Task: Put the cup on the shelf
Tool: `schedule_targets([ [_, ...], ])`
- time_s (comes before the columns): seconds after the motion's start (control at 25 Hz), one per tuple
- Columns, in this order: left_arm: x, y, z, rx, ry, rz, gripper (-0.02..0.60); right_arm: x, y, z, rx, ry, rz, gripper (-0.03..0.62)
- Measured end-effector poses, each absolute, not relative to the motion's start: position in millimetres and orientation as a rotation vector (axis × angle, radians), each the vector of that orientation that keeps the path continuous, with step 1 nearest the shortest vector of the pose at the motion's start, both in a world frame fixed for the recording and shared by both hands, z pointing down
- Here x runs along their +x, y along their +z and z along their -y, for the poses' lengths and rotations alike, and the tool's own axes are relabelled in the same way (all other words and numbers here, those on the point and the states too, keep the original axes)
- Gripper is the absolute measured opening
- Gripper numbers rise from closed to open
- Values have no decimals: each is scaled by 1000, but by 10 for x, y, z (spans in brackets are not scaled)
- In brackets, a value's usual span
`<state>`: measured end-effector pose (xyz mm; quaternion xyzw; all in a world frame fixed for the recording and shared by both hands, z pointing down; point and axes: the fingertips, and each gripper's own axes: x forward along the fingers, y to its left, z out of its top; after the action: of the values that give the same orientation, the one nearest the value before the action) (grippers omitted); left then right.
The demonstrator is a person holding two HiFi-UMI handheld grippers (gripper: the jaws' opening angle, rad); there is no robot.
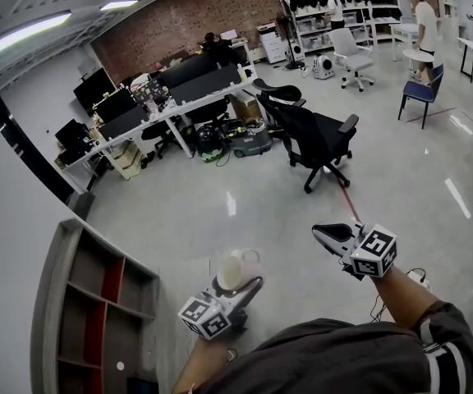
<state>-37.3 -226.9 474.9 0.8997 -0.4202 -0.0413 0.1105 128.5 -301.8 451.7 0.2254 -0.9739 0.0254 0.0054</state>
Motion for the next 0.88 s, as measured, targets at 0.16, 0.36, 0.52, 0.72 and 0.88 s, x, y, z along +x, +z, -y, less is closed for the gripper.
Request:
schedule_targets([
  [0.16, -862, 4687, 2272, 2671, -152, 1230, 428, 831, 4463, 2993, 726, 59, 3031, -8],
  [0.36, -1849, 4633, 2147, 2666, -138, 1304, 428, -59, 4363, 2910, 700, 57, 3041, -8],
  [0.52, -2660, 4579, 1991, 2628, -124, 1452, 428, -822, 4256, 2845, 596, 13, 3063, -8],
  [0.72, -3446, 4550, 1688, 2513, -133, 1663, 428, -1683, 4161, 2759, 391, -7, 3086, -8],
  [0.88, -3908, 4549, 1265, 2351, -165, 1872, 428, -2353, 4123, 2603, 130, -18, 3094, -8],
])
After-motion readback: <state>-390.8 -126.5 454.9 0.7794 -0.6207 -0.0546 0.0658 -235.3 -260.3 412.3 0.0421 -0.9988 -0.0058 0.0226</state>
